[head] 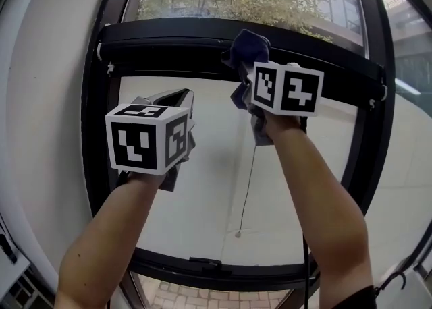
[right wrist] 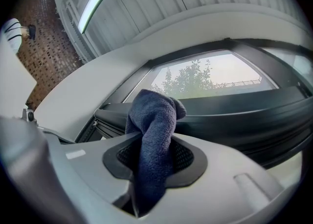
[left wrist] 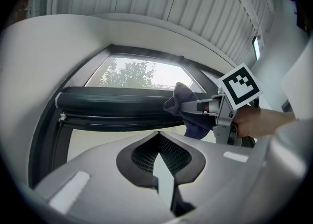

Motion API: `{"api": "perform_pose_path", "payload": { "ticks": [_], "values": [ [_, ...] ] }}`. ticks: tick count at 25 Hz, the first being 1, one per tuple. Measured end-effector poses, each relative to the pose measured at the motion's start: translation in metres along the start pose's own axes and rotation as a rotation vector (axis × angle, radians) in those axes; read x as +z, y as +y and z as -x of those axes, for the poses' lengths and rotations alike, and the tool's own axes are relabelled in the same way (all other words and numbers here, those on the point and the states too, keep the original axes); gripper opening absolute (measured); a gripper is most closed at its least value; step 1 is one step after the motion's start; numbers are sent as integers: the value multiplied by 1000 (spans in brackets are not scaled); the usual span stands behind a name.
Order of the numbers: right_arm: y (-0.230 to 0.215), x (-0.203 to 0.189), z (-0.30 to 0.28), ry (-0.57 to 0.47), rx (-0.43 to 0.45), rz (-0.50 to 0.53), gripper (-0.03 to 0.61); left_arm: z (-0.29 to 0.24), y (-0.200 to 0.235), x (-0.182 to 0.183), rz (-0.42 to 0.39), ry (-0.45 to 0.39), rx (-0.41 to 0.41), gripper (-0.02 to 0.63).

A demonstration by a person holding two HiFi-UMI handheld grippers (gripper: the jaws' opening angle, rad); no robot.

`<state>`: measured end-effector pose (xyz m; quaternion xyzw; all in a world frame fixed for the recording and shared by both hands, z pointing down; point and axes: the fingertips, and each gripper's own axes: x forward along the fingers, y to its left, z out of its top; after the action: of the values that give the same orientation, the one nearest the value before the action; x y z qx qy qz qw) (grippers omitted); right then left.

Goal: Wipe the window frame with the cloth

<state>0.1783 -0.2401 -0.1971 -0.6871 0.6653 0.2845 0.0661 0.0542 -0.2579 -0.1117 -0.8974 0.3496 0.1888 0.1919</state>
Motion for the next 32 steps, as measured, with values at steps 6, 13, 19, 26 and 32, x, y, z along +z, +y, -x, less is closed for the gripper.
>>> {"api": "perform_pose_path", "payload": {
  "ticks": [6,13,19,26,32],
  "values": [
    [-35,-3,21,-7,-11,4,121,-25,-46,-5,9,3,-26,-6],
    [-85,0,48,-21,-45,3,121,-53,-99,-2,-18,4,-75,-6],
    [-141,-5,74,-10,-99,13,121,-76,-146,-3,5,7,-124,-6],
    [-202,-12,104,-4,-139,36,121,-101,-204,9,14,-34,-177,-6],
    [-239,-11,124,-3,-158,57,121,-122,-245,8,28,-35,-208,-6]
  ]
}}
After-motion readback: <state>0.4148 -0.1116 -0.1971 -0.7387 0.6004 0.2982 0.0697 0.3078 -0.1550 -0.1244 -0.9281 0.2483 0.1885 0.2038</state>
